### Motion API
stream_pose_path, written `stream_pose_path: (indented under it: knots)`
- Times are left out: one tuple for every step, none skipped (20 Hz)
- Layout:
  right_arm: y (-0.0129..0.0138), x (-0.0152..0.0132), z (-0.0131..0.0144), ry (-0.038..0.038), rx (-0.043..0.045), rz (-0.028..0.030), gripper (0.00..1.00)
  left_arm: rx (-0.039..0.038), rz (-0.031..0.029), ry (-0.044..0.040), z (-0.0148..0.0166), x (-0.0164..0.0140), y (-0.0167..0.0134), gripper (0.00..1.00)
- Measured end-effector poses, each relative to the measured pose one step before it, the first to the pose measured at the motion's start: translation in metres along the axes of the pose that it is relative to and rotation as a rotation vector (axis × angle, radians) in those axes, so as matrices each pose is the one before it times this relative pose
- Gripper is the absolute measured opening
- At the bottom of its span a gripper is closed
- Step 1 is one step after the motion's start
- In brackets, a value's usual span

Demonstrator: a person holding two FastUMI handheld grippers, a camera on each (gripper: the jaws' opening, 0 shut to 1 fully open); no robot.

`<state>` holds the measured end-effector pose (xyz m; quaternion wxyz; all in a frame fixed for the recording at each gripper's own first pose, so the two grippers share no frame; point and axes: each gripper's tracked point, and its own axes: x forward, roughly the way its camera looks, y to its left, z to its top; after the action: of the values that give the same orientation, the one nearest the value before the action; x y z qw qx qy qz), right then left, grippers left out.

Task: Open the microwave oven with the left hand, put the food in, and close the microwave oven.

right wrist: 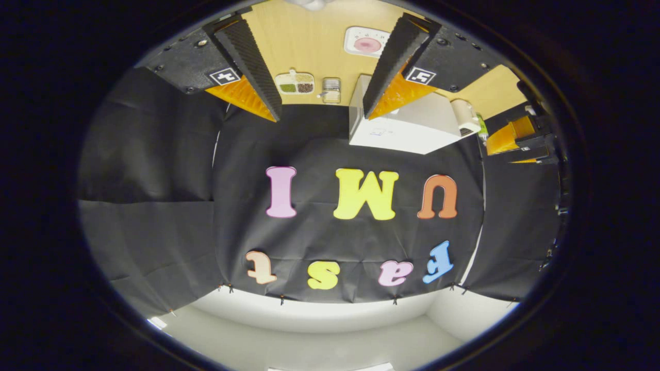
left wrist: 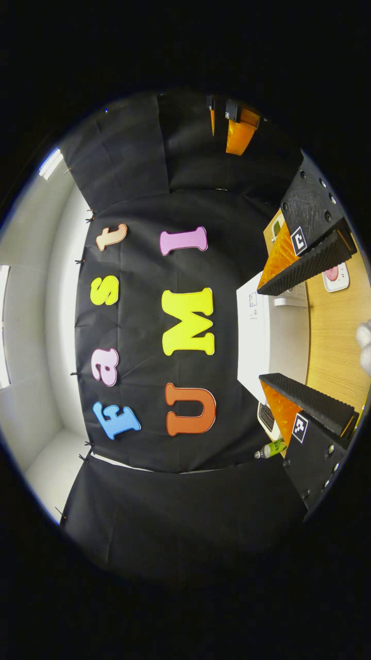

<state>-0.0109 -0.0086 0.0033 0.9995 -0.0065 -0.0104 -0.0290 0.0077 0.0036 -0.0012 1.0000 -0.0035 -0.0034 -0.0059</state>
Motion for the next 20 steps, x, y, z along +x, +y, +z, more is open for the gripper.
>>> stream_pose_path:
  knots:
    - [0.00103,0.00051,-0.00128,0.00447,0.0017,0.00128,1.0,-0.00154,0.00145,0.00147,-0.00201,0.00226,0.00145,0.95]
    - [0.00057,0.0005,-0.00067,0.00273,0.00141,0.00158,1.0,-0.00125,0.00124,0.00318,-0.00299,0.0023,0.00074,0.95]
    - [0.00026,0.00176,-0.00143,0.00401,0.00044,0.00047,1.0,-0.00227,-0.00054,-0.00219,-0.00403,0.00237,-0.00043,0.95]
    - [0.00141,0.00025,0.00074,0.00113,-0.00153,0.0044,1.0,-0.00043,0.00005,-0.00399,-0.00416,0.00396,-0.00031,0.95]
    - [-0.00032,0.00004,0.00024,-0.00068,-0.00308,-0.00018,1.0,0.00648,0.00131,0.00869,-0.00662,0.00456,-0.00015,0.95]
    - [-0.0008,-0.00016,0.0002,0.00354,-0.00444,-0.00063,1.0,0.00757,-0.00056,0.00287,-0.00727,0.00402,-0.00084,0.95]
    - [-0.00068,0.00064,0.00093,-0.00271,-0.00045,0.00143,0.92,0.00657,-0.00433,-0.00601,-0.00484,0.00561,-0.00308,0.95]
    - [-0.00111,0.0003,0.00264,-0.00136,0.00284,-0.00278,1.0,0.00232,-0.00576,-0.0008,-0.00624,0.0042,-0.00298,0.95]
    - [-0.00174,-0.00058,0.0004,0.00144,0.00344,-0.00184,1.0,-0.00364,-0.0138,-0.01578,-0.00665,0.0077,-0.00776,0.95]
    - [-0.00054,-0.00062,0.00118,0.00191,0.00227,-0.0013,1.0,-0.0054,-0.01137,-0.00478,-0.00904,0.00822,-0.00592,0.95]
    - [-0.00071,-0.00052,0.00057,0.00213,-0.00217,-0.00208,0.92,-0.00291,-0.01559,0.00466,-0.01341,0.01105,-0.00958,0.94]
    - [-0.00188,-0.00079,-0.00003,0.00692,-0.00565,-0.00258,0.92,0.00347,-0.0092,0.00833,-0.01436,0.01113,-0.00739,0.94]
    - [-0.00424,-0.00053,-0.00057,0.00934,-0.00117,-0.00894,0.92,0.00463,-0.00998,0.01974,-0.01552,0.01192,-0.00888,0.95]
    - [-0.00452,-0.00126,-0.00019,0.01178,0.00203,-0.00913,1.0,0.00059,-0.01248,0.01176,-0.0138,0.01141,-0.01021,0.95]
    - [-0.00383,-0.00126,-0.00073,0.00938,0.0029,-0.00919,1.0,-0.00118,-0.01226,0.01141,-0.01322,0.01285,-0.00869,0.95]
    - [-0.00495,-0.00156,0.00039,0.00817,-0.00186,-0.01221,1.0,-0.00384,-0.01104,0.01626,-0.01196,0.0137,-0.00725,0.95]
    - [-0.00575,-0.00109,-0.00045,0.00688,-0.00374,-0.01402,1.0,-0.00289,-0.01261,0.0068,-0.01111,0.0143,-0.00709,0.95]
    - [-0.00558,-0.00178,-0.00064,0.00755,-0.00329,-0.01461,0.92,-0.00107,-0.00897,0.01484,-0.01013,0.01514,-0.00465,0.95]
    - [-0.00539,-0.00083,-0.00203,0.00965,-0.00353,-0.01603,0.92,0.00707,0.00065,0.00433,-0.00781,0.0175,-0.0019,0.95]
    - [-0.0057,-0.00172,-0.0017,0.01139,-0.00245,-0.01525,0.92,0.00768,0.00244,0.01335,-0.0106,0.01747,-0.00037,0.95]
